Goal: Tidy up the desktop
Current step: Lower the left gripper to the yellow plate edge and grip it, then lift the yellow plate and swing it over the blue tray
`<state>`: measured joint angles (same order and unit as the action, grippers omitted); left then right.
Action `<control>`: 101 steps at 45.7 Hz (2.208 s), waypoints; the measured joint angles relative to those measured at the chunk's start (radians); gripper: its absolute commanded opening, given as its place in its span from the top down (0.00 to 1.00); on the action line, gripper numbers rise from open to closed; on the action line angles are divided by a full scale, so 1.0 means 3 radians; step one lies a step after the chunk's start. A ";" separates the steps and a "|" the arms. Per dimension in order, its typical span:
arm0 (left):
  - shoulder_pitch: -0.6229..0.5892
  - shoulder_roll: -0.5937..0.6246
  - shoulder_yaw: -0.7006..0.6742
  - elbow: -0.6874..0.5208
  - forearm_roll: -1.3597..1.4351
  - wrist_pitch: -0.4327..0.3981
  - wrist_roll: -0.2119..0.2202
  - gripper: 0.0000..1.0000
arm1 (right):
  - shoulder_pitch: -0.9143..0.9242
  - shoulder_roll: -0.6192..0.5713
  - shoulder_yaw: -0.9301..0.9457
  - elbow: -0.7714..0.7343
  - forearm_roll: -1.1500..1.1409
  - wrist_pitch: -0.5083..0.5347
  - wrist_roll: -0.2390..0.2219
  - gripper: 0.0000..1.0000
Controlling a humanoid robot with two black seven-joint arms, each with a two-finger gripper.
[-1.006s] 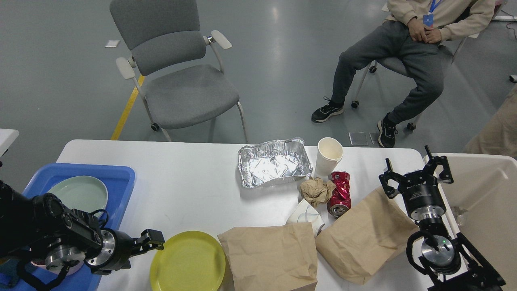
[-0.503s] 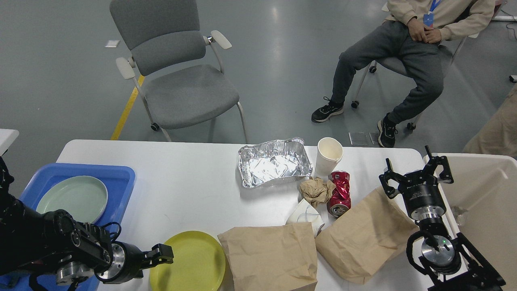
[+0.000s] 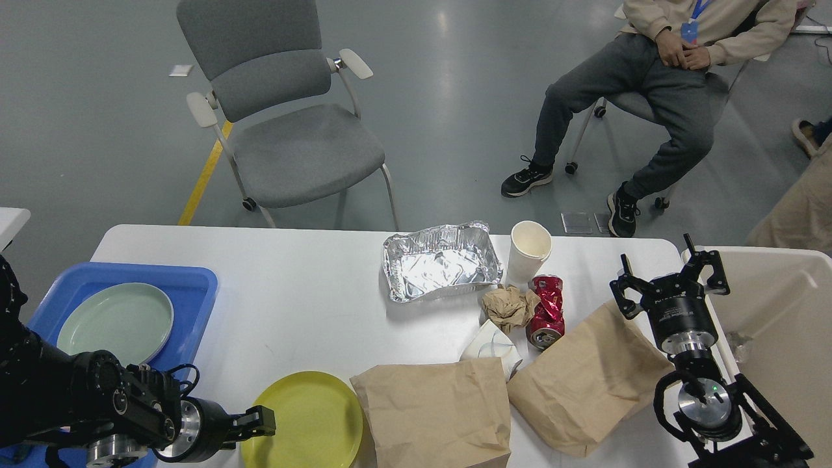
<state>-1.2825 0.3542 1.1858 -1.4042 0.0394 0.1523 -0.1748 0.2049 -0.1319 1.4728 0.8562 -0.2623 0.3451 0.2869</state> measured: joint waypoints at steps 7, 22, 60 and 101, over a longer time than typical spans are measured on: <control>0.0012 -0.0001 0.0022 0.0002 0.0016 -0.0014 0.0002 0.56 | -0.0002 0.0000 0.0000 0.0001 0.0000 0.0000 0.0000 0.00; 0.0014 0.0000 0.0040 0.0002 0.0144 -0.0024 0.0171 0.73 | -0.0003 0.0000 0.0000 0.0002 0.0000 0.0000 0.0000 0.00; 0.0024 0.0039 -0.0007 0.0101 0.0101 -0.0300 0.0252 1.00 | -0.0002 -0.0001 0.0001 0.0003 0.0000 0.0000 0.0000 0.00; -0.0060 0.0149 -0.0006 0.0099 0.0130 -0.0434 0.0262 1.00 | -0.0003 0.0000 0.0000 0.0001 0.0000 0.0000 0.0000 0.00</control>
<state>-1.3005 0.3988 1.1841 -1.3745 0.0783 0.0221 -0.0961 0.2041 -0.1319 1.4728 0.8565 -0.2623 0.3451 0.2869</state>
